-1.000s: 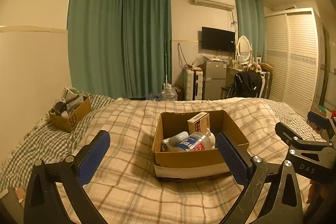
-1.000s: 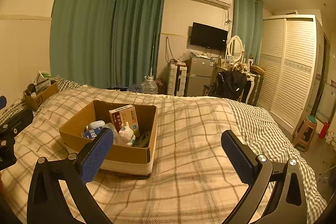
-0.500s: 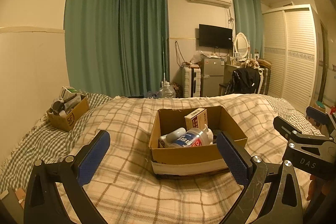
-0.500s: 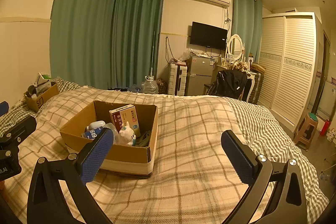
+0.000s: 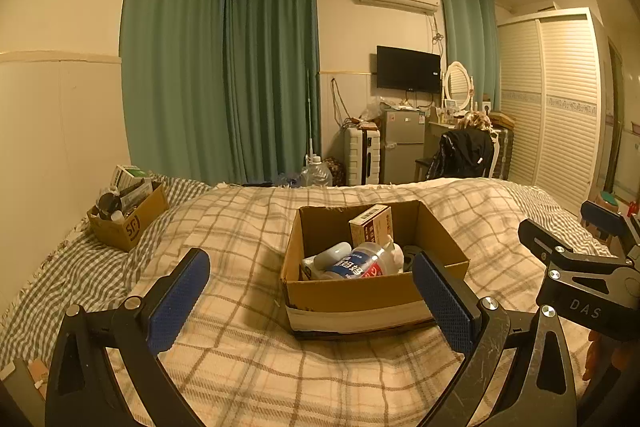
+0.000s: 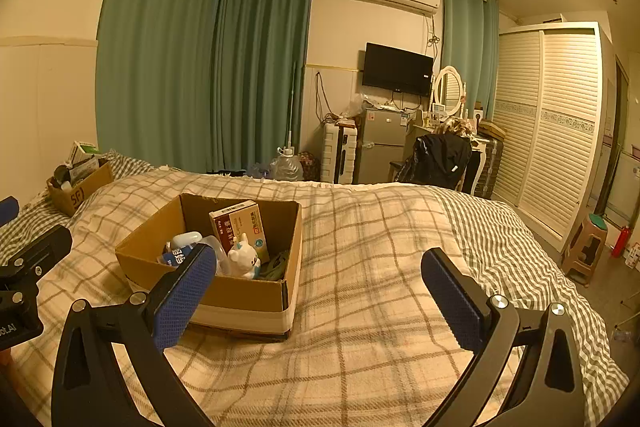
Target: Organize objects
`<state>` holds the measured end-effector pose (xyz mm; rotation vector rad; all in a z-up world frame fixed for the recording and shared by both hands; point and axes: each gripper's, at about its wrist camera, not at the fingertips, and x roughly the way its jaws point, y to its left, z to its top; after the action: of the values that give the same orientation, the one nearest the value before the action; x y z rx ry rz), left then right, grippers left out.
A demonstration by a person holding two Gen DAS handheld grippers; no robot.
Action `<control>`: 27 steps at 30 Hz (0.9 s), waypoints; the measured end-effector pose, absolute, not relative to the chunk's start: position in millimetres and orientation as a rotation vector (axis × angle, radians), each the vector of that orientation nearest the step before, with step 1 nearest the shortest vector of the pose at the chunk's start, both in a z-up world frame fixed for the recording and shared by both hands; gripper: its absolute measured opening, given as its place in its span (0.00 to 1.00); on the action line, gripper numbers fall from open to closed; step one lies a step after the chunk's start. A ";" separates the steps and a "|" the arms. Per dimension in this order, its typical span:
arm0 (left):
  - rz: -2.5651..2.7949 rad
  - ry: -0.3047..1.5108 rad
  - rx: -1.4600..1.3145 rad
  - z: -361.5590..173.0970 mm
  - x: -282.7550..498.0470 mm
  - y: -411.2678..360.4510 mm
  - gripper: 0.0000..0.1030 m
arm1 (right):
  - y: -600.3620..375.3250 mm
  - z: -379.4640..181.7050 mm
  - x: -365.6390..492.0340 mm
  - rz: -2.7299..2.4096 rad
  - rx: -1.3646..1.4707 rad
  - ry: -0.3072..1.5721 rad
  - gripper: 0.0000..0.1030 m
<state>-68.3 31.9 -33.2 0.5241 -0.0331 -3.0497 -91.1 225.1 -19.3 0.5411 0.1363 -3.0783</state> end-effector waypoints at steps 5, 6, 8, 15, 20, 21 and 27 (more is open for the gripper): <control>-3.062 -0.039 0.517 -33.8 -67.3 31.4 1.00 | 224.8 -19.4 -90.4 -3.082 0.541 0.138 1.00; -3.059 -0.041 0.515 -33.6 -67.5 31.7 1.00 | 224.6 -19.5 -90.1 -3.085 0.541 0.140 1.00; -3.056 -0.039 0.516 -33.8 -67.5 31.2 1.00 | 224.4 -19.9 -90.5 -3.089 0.544 0.140 1.00; -3.043 -0.033 0.521 -34.6 -67.3 29.4 1.00 | 224.6 -20.2 -91.5 -3.093 0.551 0.140 1.00; -3.045 -0.043 0.521 -34.3 -66.9 31.1 1.00 | 224.8 -20.4 -92.0 -3.093 0.551 0.139 1.00; -3.045 -0.044 0.520 -34.0 -66.9 31.2 1.00 | 224.8 -20.4 -92.0 -3.093 0.552 0.139 1.00; -3.044 -0.045 0.521 -34.1 -66.7 31.5 1.00 | 225.1 -21.5 -92.4 -3.091 0.555 0.139 1.00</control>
<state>-66.7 31.5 -34.1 0.5205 -0.0448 -3.0444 -92.4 225.1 -21.5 0.5553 0.1388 -3.0913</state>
